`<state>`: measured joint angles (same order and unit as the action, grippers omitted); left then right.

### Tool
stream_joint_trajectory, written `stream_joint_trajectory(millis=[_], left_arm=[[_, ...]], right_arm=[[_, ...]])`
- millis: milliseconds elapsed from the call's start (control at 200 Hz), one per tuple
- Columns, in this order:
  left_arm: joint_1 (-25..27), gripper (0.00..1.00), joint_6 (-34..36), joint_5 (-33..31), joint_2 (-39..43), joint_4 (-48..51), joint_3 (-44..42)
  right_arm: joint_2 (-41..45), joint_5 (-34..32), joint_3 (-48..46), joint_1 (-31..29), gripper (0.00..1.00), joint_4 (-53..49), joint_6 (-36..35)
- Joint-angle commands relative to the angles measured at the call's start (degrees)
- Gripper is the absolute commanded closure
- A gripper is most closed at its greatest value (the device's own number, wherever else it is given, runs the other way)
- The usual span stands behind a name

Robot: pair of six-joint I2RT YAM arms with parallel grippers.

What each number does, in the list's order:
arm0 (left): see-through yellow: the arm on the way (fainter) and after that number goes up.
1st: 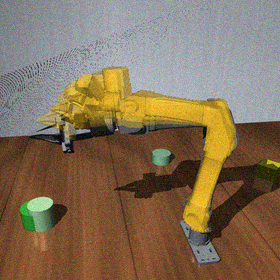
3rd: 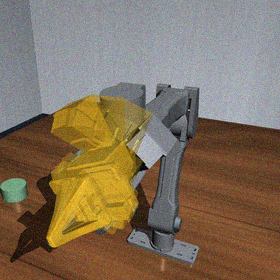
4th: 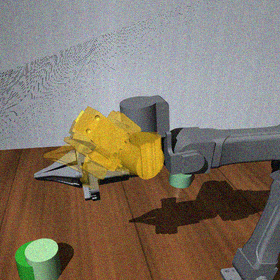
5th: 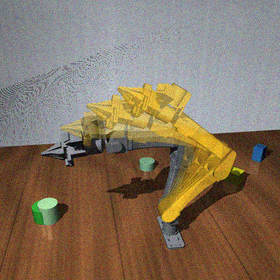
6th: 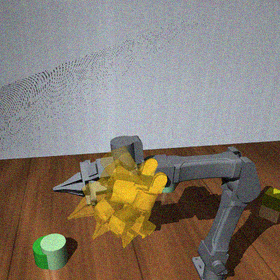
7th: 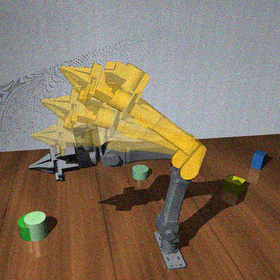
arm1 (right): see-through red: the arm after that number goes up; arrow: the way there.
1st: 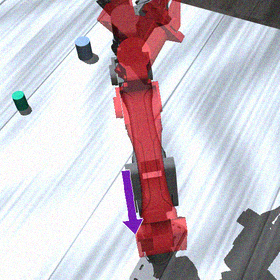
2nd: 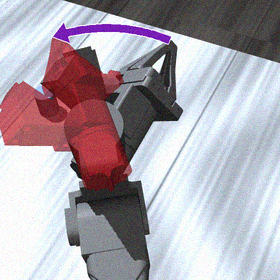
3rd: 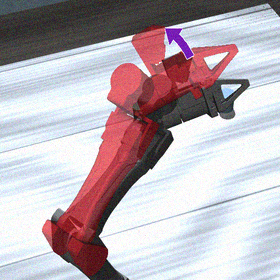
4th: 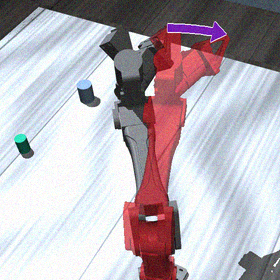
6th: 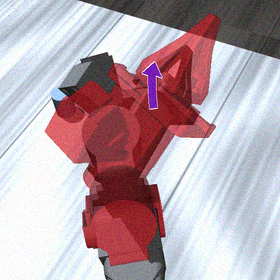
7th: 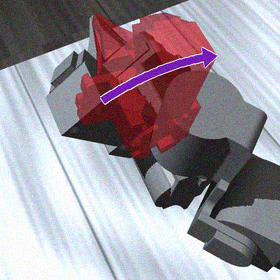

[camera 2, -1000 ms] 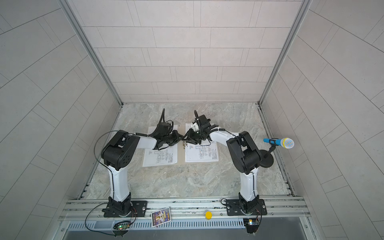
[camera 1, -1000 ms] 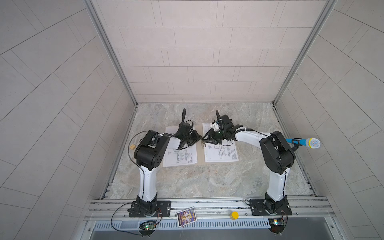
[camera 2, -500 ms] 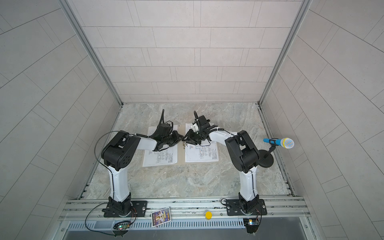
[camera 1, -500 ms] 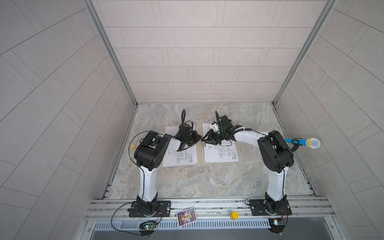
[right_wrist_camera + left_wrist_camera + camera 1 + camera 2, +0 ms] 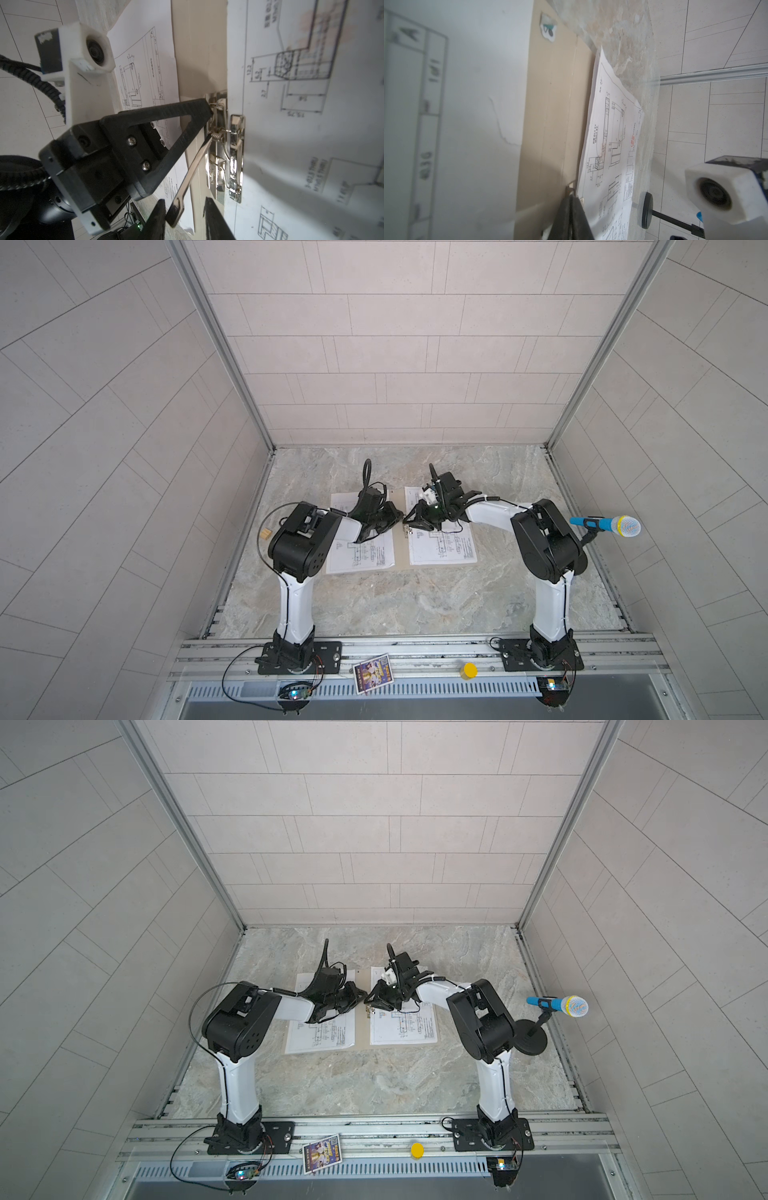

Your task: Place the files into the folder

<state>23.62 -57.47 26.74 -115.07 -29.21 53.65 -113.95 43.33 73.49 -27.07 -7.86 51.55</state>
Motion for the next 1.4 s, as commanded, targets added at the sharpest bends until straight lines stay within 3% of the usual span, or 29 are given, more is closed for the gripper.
stream_joint_trajectory(millis=[0,1391], left_arm=[[0.1,0.91,0.2,-1.5,0.1,3.8,-1.8],[0.0,0.91,1.0,-1.3,-0.3,4.3,-1.5]], right_arm=[[-0.3,-0.2,0.4,-0.2,0.71,0.2,0.6],[3.8,-1.0,-7.1,-0.9,0.89,0.3,-2.5]])
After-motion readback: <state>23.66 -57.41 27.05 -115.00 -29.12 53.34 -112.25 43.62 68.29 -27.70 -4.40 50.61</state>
